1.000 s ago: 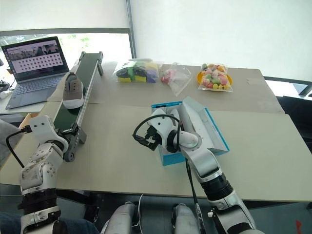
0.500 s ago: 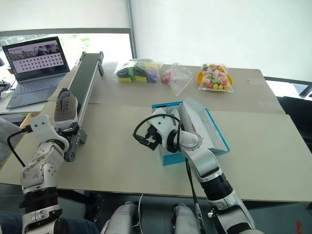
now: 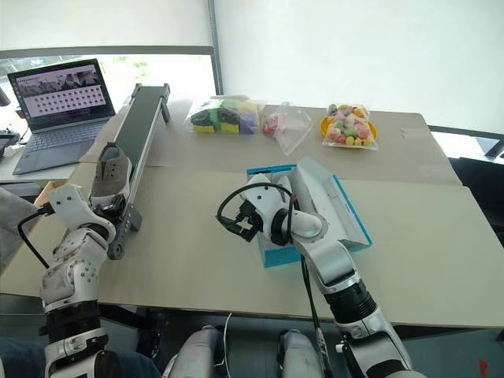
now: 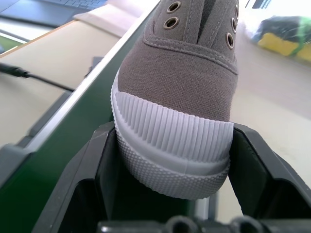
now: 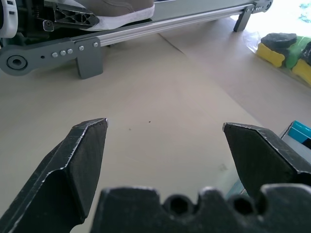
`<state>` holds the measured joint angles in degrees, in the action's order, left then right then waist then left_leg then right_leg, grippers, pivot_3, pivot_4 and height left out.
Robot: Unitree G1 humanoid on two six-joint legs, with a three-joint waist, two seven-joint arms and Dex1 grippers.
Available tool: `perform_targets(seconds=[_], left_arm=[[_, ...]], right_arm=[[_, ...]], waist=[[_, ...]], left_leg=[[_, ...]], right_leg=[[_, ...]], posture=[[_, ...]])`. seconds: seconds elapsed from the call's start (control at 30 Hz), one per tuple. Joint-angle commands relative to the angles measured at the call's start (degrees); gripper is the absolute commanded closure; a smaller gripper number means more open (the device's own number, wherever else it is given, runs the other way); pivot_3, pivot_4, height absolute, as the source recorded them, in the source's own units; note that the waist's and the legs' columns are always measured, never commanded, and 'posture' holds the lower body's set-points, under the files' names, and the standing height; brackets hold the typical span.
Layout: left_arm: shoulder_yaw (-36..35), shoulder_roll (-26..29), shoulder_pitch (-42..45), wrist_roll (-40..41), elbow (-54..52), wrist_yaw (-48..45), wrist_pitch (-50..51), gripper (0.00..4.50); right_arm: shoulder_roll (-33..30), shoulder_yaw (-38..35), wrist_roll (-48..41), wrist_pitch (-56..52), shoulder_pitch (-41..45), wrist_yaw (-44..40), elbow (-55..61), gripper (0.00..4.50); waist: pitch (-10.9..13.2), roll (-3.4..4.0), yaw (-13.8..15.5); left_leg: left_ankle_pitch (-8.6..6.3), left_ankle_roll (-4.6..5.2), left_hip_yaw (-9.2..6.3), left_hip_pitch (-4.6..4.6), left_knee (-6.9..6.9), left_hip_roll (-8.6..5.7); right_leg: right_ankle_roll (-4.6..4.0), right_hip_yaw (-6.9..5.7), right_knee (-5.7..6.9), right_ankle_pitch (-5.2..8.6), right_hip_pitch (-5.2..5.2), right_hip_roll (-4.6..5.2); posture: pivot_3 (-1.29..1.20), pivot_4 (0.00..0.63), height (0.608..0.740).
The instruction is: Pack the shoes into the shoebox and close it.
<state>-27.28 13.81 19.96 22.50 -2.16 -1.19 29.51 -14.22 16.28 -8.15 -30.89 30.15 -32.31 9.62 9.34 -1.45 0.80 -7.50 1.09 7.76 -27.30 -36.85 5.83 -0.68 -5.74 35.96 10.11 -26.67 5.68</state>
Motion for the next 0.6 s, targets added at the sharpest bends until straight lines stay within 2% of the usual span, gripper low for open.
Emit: perform_targets(seconds=[0.03,0.13,0.2,0.27,0.4,0.6], left_arm=[[1.0,-2.4,3.1,9.3,-9.4,-5.6,-1.9,1.59],[2.0,-5.0,2.6,18.8,-12.7,-7.6,4.6,1.59],[4.4,-6.4,1.2,27.3,-16.1,-9.6,10.5,1.59],[7.2,-6.7,-0.4,32.4,-18.8,-11.2,14.7,1.59],[11.3,-5.4,-2.2,35.7,-21.3,-12.2,18.5,1.59],[14.5,-4.4,-2.3,36.2,-21.2,-12.7,19.4,1.59]], right_arm=[[4.3,-6.9,-4.9,-6.0,3.2,4.1,0.5,0.0],[13.0,-18.8,-16.1,-17.8,7.4,10.6,-1.5,0.0],[20.8,-31.8,-30.5,-27.6,12.7,18.7,-5.4,0.0],[25.5,-42.0,-42.8,-33.1,17.4,26.3,-10.0,0.0],[24.4,-45.9,-52.4,-35.7,21.4,33.3,-13.5,0.0],[22.7,-44.4,-58.9,-35.7,23.5,39.3,-13.6,0.0]], waist=[[0.0,-0.04,-0.1],[0.0,-0.04,-0.2],[0.0,-0.03,-0.6],[0.0,-0.03,-0.7],[0.0,0.0,-0.7],[0.1,0.09,-1.8]], left_leg=[[0.0,0.0,0.0,-0.02,-0.01,0.0],[0.0,0.0,-0.01,-0.02,-0.03,0.01],[0.01,0.0,-0.01,0.05,-0.07,0.02],[0.01,0.01,-0.14,0.05,-0.11,0.07],[0.01,0.01,-0.22,0.05,-0.13,0.02],[0.01,0.01,-0.33,0.07,-0.11,0.02]], right_leg=[[0.01,0.0,-0.01,0.0,0.0,0.0],[0.27,0.01,0.02,-0.16,0.02,-0.03],[0.34,0.03,0.05,-0.22,0.07,-0.06],[0.36,0.02,0.09,-0.23,0.14,-0.16],[0.36,-0.08,-0.06,-0.2,0.28,-0.14],[0.37,-0.06,0.0,-0.2,0.26,-0.21]], posture=[[0.0,0.15,0.707],[0.0,0.15,0.707],[0.0,0.15,0.707],[0.0,0.15,0.707],[0.0,0.15,0.707],[0.0,0.15,0.707]])
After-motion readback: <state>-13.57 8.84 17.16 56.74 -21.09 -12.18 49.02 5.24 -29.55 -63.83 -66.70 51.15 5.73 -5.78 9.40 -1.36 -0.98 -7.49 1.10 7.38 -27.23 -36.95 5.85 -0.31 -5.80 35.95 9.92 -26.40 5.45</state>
